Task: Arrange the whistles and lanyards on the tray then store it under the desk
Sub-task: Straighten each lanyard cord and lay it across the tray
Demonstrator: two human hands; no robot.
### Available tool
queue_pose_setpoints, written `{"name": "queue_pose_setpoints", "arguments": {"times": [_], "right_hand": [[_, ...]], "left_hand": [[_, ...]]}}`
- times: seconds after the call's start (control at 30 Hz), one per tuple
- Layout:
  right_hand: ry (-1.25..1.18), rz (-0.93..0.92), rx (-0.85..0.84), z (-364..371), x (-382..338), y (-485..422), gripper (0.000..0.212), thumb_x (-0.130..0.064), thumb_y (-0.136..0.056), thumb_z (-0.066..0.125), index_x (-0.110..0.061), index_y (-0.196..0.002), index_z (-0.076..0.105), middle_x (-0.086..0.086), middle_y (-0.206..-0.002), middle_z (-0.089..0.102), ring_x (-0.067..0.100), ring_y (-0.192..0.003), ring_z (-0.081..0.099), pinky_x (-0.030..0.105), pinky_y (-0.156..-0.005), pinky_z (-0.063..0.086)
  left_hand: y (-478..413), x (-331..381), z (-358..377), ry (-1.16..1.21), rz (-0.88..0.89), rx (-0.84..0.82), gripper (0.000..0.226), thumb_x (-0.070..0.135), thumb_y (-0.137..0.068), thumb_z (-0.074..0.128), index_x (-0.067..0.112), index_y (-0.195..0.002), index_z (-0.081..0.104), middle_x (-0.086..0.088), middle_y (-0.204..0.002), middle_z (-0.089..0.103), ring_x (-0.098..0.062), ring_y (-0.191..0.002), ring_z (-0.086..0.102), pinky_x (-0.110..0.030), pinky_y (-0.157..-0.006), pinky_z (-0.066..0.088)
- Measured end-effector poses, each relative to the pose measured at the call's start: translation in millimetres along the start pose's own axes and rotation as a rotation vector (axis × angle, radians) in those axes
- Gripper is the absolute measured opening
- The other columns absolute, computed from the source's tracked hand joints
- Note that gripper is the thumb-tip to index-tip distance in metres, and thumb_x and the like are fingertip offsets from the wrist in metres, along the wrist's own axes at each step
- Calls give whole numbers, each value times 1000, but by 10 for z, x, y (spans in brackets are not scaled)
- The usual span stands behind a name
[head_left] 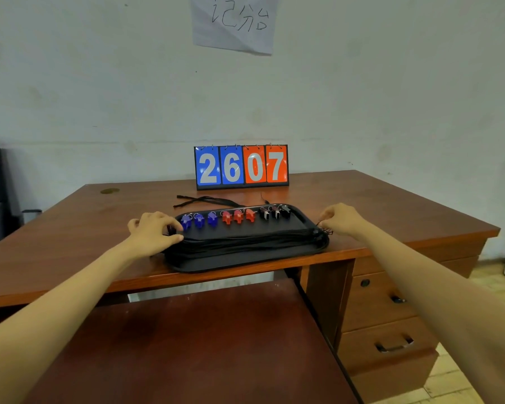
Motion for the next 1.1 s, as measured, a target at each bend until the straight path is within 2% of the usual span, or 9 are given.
{"name": "queue_pose_setpoints", "arguments": {"times": [0.1,0.17,0.23,0.33,0.4,0.63,0.77,0.9,1.1], "right_hand": [[42,-115,43,-4,-46,-16,33,-19,-87,58,-19,-120,59,6,-129,58,23,-118,54,39,-101,45],[164,-226,68,15,-99,-20,30,-25,-89,56,-23,-118,62,4,-130,58,23,-120,52,45,-101,44],[332,-296,15,83,-131,-12,32,-31,-92,54,-25,-123,60,1,-129,58,22,-123,49,47,-103,40],[485,-295,-117,196,-113,5,36,-34,-95,48,-28,-130,53,1,-134,54,22,-131,39,52,-110,25],[499,-284,-160,224,-75,27,35,-30,-97,44,-29,-131,52,0,-138,51,23,-134,36,54,-111,18],[478,-304,-126,214,-101,72,34,-30,-98,41,-28,-130,53,0,-137,52,23,-132,39,58,-111,14],[446,-381,-71,220,-279,14,34,-41,-95,44,-28,-124,58,0,-130,57,21,-128,44,56,-111,24],[334,-437,-14,234,-523,-200,30,-34,-95,48,-21,-118,62,2,-122,63,18,-110,57,44,-100,43],[138,-272,49,286,-779,-930,27,-26,-95,48,-11,-112,63,7,-116,65,21,-102,61,33,-90,47]], "left_hand": [[3,58,38,3,68,-23,29,42,-91,51,32,-116,62,6,-132,55,-18,-126,43,-48,-110,15],[13,120,60,-12,110,-43,32,41,-94,46,31,-121,60,7,-135,54,-16,-129,41,-50,-112,9],[30,184,74,-51,135,-99,37,41,-96,41,29,-128,54,6,-138,51,-15,-134,36,-52,-113,4],[70,229,104,-110,153,-200,41,41,-97,37,28,-134,47,5,-140,48,-15,-137,31,-53,-113,-1],[93,217,122,-135,160,-226,40,42,-97,35,29,-133,48,6,-138,50,-15,-136,33,-54,-113,-2],[104,182,112,-95,220,-149,34,44,-96,37,32,-111,66,13,-114,64,-9,-121,46,-55,-112,1],[-2,288,108,-49,206,-92,36,47,-94,38,27,-104,67,8,-106,65,-11,-114,50,-55,-111,5],[-295,555,116,-25,232,-77,36,47,-94,40,27,-111,65,5,-110,62,-14,-114,50,-51,-112,9],[-1157,836,210,9,263,-75,27,38,-94,46,27,-111,64,5,-110,62,-15,-112,51,-42,-108,19]]}}
Point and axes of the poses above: each hand's wrist, its own y-axis away from the middle knuckle, its own z-axis out of the palm, x = y × z, the point moved 2 cm from there along -y, towards the middle knuckle
